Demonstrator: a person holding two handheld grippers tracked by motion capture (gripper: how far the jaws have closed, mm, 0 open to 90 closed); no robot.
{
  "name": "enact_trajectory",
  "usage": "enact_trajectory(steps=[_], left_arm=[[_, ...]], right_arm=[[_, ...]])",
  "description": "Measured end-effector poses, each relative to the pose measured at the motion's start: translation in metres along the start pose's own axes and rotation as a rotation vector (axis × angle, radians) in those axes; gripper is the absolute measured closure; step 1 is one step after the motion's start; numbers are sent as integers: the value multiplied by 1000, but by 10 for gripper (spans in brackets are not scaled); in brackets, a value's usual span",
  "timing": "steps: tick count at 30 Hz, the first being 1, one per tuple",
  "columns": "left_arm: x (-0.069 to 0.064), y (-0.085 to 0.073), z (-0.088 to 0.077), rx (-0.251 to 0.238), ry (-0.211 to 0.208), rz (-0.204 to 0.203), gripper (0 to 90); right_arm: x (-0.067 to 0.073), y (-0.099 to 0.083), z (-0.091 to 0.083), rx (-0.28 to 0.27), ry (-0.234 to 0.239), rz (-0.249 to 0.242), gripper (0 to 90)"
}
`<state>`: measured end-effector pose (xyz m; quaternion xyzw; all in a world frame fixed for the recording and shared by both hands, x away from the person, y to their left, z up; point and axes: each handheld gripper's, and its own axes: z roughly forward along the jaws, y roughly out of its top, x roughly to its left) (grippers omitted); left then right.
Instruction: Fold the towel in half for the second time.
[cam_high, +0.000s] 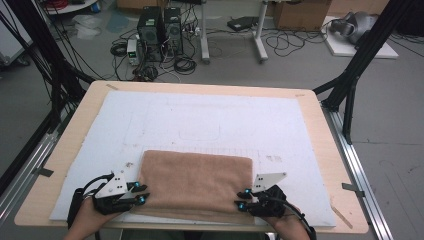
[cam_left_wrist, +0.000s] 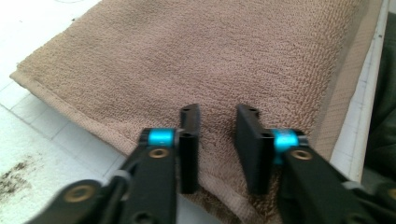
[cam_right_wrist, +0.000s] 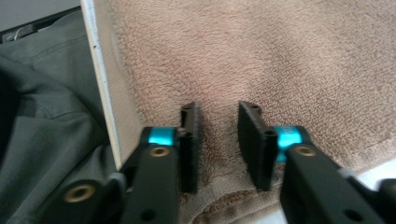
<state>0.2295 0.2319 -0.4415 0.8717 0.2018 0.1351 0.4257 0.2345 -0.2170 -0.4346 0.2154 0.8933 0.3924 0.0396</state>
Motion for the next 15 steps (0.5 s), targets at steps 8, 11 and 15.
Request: enact_trajectory(steps=[8, 11, 15], left_arm=[[0, 5, -16, -39, 20, -12, 891], [-1, 6, -26, -56, 25, -18, 897], [-2, 2, -38, -59, 41, -25, 899]], right_arm=[[2, 6, -18, -44, 11, -22, 849], [8, 10, -26, -54, 17, -35, 852], [14, 12, -37, -82, 2, -47, 851]])
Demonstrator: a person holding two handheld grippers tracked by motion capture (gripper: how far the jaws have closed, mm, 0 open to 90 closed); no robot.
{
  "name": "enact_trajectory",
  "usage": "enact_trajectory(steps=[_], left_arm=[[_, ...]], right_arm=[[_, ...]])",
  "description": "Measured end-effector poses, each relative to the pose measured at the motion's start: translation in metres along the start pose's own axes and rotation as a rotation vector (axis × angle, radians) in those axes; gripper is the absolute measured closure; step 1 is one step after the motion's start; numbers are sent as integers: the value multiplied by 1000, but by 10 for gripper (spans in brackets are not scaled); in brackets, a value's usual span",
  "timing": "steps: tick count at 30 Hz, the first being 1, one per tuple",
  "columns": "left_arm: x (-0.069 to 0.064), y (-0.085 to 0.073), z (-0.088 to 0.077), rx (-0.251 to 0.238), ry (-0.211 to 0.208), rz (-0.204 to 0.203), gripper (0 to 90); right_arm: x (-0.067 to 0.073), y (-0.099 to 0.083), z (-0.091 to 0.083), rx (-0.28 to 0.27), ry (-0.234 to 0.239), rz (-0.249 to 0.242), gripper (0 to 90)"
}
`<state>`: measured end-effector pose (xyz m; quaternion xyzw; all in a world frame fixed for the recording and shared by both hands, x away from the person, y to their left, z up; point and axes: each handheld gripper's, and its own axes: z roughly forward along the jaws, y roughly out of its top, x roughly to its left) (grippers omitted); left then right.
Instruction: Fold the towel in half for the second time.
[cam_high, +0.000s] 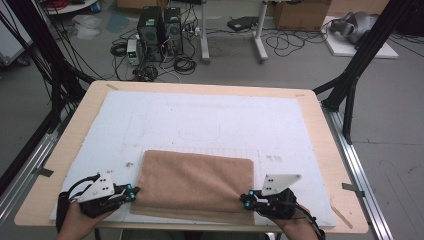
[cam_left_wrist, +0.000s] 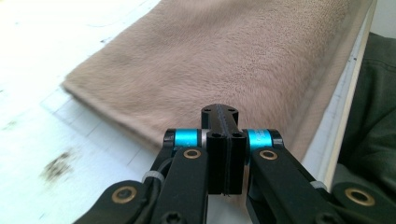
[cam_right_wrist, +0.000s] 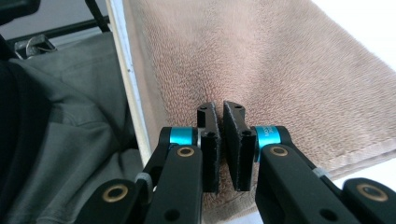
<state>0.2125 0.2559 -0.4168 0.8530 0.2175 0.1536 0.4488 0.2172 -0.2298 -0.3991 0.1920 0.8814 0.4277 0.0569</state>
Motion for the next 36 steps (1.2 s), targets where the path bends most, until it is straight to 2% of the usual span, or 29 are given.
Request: enact_trajectory(steps=[2, 4, 5, 10, 14, 17, 20, 22, 24, 28, 31, 34, 36], left_arm=[[0, -4, -4, -5, -9, -18, 898], [-2, -6, -3, -10, -32, -22, 896], [-3, -6, -1, -8, -35, -20, 870], [-1, -1, 16, -2, -35, -44, 713], [3, -3, 31, 48, -85, -61, 644], [0, -6, 35, 58, -83, -35, 681], [-4, -5, 36, 59, -69, 2, 823], [-5, -3, 35, 61, -59, 13, 875], [-5, -1, 31, 48, -49, 15, 883], [-3, 3, 15, -10, -36, 0, 888], [-6, 8, 5, -22, -26, 20, 899], [-9, 6, 1, -10, -36, 23, 899], [-11, 1, 3, -1, -45, 14, 898]], right_arm=[[0, -2, -2, -3, 13, 5, 847], [0, -3, 2, 31, 16, 5, 787], [0, -3, 4, 29, 11, 6, 738], [1, 1, 11, 7, 19, 10, 685], [0, -6, 23, 43, 43, 35, 668], [-1, -16, 34, 70, 53, 45, 701], [2, -20, 38, 64, 58, 42, 819], [3, -17, 37, 71, 62, 27, 857], [3, -13, 33, 58, 59, 10, 866], [2, -5, 15, -4, 58, 16, 868], [6, 3, 4, -35, 57, -1, 868], [13, 6, 1, -32, 71, -10, 867], [17, 3, 4, -5, 88, -13, 868]])
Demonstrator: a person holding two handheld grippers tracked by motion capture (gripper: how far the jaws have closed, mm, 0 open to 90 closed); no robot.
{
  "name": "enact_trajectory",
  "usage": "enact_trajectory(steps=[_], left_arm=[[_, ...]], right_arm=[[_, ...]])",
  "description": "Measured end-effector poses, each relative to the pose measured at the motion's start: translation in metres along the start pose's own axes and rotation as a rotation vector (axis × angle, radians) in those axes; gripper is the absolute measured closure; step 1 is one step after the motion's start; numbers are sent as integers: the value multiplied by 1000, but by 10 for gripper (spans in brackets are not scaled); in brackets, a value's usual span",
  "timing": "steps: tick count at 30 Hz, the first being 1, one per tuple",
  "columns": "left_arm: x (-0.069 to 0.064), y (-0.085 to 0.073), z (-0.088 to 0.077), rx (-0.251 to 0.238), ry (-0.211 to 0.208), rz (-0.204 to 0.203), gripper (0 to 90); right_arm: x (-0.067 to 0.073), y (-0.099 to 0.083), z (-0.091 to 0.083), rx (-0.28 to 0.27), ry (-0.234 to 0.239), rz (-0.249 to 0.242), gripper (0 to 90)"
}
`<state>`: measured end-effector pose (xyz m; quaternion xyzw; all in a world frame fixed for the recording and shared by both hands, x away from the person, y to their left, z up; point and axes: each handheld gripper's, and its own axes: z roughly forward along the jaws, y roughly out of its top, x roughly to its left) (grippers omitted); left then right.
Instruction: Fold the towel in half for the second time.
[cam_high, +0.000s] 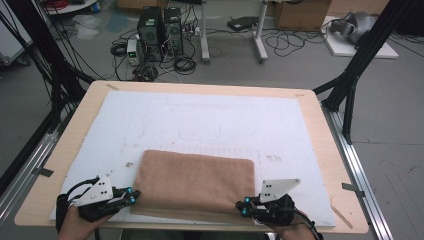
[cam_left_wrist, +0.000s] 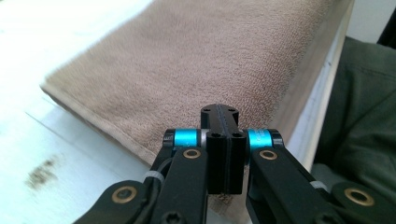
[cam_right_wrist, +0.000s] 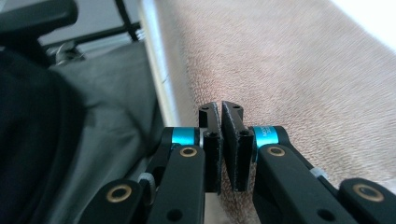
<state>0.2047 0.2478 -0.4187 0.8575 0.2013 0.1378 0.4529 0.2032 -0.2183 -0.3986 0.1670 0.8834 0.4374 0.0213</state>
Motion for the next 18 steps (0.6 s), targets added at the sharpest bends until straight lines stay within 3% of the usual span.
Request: enact_trajectory(steps=[5, 6, 11, 15, 18], left_arm=[[-2, -10, 10, 15, -14, -26, 889], [-1, -10, 11, 16, -14, -30, 852], [3, -6, 12, 15, -17, -32, 788], [3, -13, 18, 42, -32, -39, 788], [4, -13, 16, 29, -29, -45, 781]], right_arm=[[2, -15, 16, 75, 10, 11, 834], [-1, -16, 17, 72, 16, 23, 776], [-7, -12, 6, -18, 2, 50, 763], [-9, -19, 15, 60, -5, 46, 761], [-11, -22, 19, 58, 7, 59, 723]])
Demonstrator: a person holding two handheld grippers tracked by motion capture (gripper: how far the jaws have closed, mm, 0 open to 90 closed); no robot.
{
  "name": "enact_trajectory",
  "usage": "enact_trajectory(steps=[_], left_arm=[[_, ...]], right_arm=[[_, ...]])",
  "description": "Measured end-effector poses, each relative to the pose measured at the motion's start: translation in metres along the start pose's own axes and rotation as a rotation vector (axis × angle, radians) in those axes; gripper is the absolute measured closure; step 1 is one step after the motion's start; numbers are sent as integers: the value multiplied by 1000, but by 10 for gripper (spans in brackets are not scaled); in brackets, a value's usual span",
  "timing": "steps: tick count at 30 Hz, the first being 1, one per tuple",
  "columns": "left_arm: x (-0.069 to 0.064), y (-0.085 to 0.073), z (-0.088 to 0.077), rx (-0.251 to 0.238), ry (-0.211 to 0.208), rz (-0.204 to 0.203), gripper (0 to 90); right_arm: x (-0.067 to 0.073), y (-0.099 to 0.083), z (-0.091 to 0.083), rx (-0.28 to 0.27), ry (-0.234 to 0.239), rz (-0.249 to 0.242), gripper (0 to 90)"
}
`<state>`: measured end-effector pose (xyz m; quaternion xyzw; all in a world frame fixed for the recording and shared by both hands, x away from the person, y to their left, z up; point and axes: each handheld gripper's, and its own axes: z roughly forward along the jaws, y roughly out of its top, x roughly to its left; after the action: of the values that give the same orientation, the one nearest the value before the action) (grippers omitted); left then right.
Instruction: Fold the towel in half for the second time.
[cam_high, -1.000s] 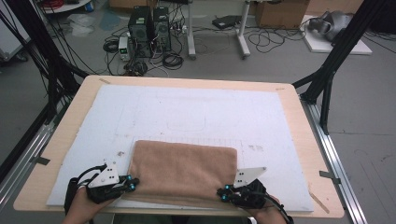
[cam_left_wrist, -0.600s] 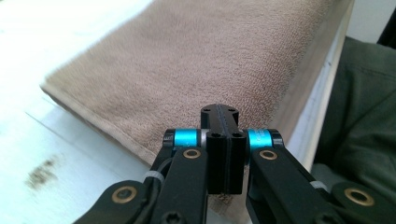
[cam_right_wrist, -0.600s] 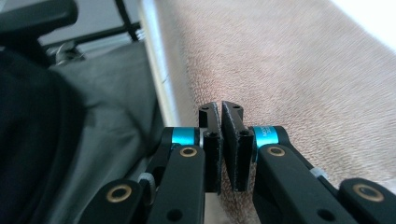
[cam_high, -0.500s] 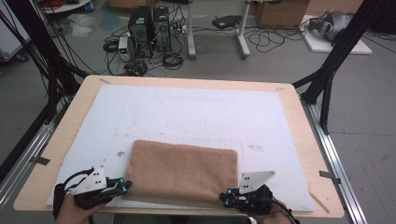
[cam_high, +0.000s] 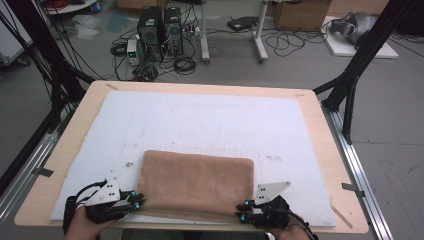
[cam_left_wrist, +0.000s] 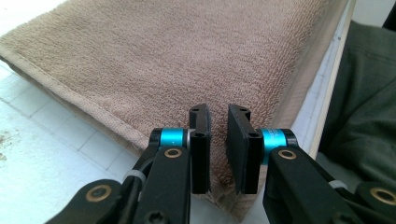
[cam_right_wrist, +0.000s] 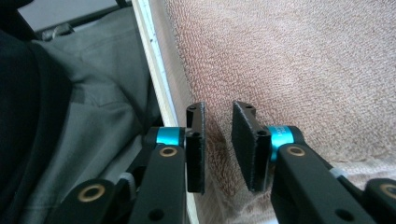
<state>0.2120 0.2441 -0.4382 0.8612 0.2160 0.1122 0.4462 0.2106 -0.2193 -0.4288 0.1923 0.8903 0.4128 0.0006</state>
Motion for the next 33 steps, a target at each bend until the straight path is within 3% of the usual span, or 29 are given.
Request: enact_trajectory(steps=[4, 8, 17, 24, 29, 33], left_arm=[[4, 10, -6, -19, 18, 0, 720], [13, 21, -8, -40, 46, -3, 666], [50, 40, 4, -88, 120, -90, 540], [76, 53, 24, -74, 189, -118, 505], [92, 53, 39, -62, 216, -157, 505], [102, 47, 51, -18, 211, -197, 490]], right_arm=[[-5, 8, -11, -63, -41, 7, 650], [-16, 19, -21, -92, -101, 11, 583], [-55, 43, -32, -114, -245, 44, 452], [-89, 45, -18, -115, -295, 92, 406], [-101, 39, -3, -101, -308, 112, 395], [-108, 32, 6, -85, -307, 137, 389]])
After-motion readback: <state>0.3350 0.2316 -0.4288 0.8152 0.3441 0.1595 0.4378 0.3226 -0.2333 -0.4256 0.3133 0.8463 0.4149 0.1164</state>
